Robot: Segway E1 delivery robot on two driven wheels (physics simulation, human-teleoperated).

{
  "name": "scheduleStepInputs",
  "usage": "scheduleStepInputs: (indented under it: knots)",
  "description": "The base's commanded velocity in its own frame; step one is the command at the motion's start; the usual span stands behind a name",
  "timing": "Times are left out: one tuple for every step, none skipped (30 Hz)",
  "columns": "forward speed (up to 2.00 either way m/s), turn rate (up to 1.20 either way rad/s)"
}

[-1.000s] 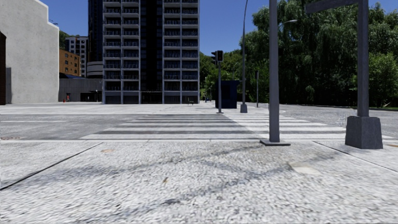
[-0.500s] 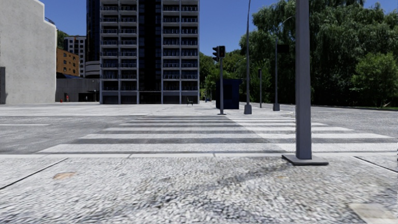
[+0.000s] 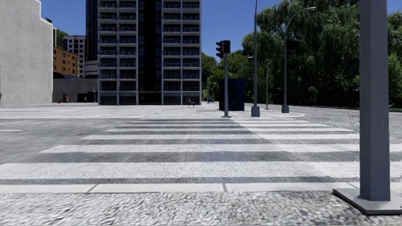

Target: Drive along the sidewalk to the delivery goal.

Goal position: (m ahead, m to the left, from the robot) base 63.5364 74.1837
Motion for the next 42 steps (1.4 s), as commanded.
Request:
scheduleStepInputs:
  knots:
    - [2.0,0.0]
    - [2.0,0.0]
    - [2.0,0.0]
    - [2.0,0.0]
    - [2.0,0.0]
    - [2.0,0.0]
    - [2.0,0.0]
    - [2.0,0.0]
    - [2.0,0.0]
    - [2.0,0.0]
    - [2.0,0.0]
    - [2.0,0.0]
    - [2.0,0.0]
    - [2.0,0.0]
    - [2.0,0.0]
    - [2.0,0.0]
    - [2.0,0.0]
    - [2.0,0.0]
    - [2.0,0.0]
    - [1.96,0.0]
    - [1.82,0.0]
    - [1.69,0.0]
    - [1.69,0.0]
    - [1.61,0.0]
    - [1.49,0.0]
    - [1.49,0.0]
    - [1.4,0.0]
    - [1.36,0.0]
    - [1.34,0.0]
    - [1.32,0.0]
    - [1.32,0.0]
    - [1.31,0.0]
    - [1.31,0.0]
    - [1.3,0.0]
    - [1.3,0.0]
    - [1.3,0.0]
    - [1.3,0.0]
    - [1.3,0.0]
    - [1.3,0.0]
    - [1.3,0.0]
    - [1.3,0.0]
    - [1.3,0.0]
